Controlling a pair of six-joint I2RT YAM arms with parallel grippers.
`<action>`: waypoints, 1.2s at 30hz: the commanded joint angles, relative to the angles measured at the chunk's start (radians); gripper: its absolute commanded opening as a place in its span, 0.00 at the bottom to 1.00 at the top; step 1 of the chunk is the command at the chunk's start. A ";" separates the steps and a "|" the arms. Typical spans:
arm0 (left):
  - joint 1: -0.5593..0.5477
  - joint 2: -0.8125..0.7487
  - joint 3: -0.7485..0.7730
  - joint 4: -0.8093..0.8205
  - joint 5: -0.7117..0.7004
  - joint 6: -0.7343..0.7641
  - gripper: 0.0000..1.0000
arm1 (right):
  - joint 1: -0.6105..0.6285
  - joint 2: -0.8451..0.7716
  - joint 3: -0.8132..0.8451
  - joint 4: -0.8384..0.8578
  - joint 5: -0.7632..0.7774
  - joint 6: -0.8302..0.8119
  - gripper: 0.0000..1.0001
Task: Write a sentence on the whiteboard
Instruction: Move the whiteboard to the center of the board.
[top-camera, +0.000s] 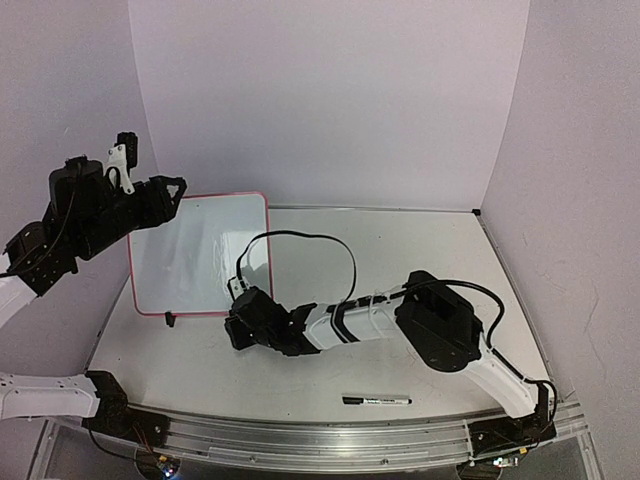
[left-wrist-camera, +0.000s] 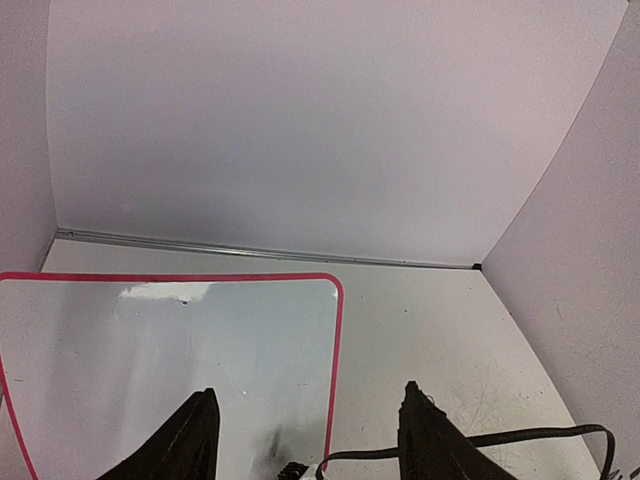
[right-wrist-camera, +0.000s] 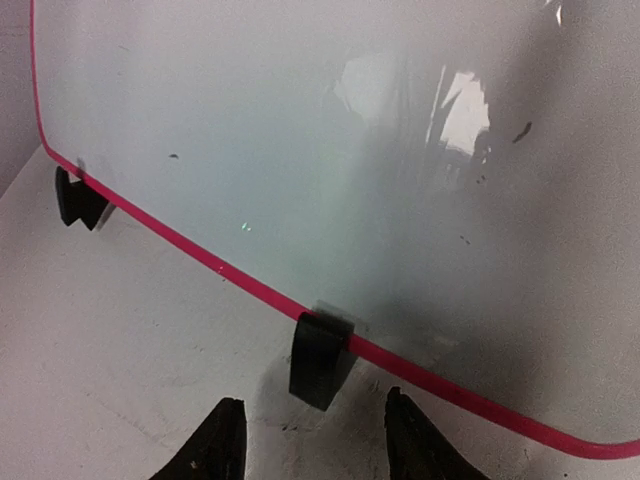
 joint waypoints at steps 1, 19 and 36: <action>0.003 -0.025 0.040 0.022 -0.010 0.028 0.62 | -0.002 0.063 0.118 -0.063 0.120 0.036 0.47; 0.003 -0.052 0.036 0.009 -0.021 0.030 0.63 | 0.012 0.192 0.342 -0.157 0.308 0.026 0.21; 0.002 -0.016 0.061 0.008 -0.013 0.023 0.63 | -0.003 -0.067 -0.043 -0.112 0.419 -0.025 0.00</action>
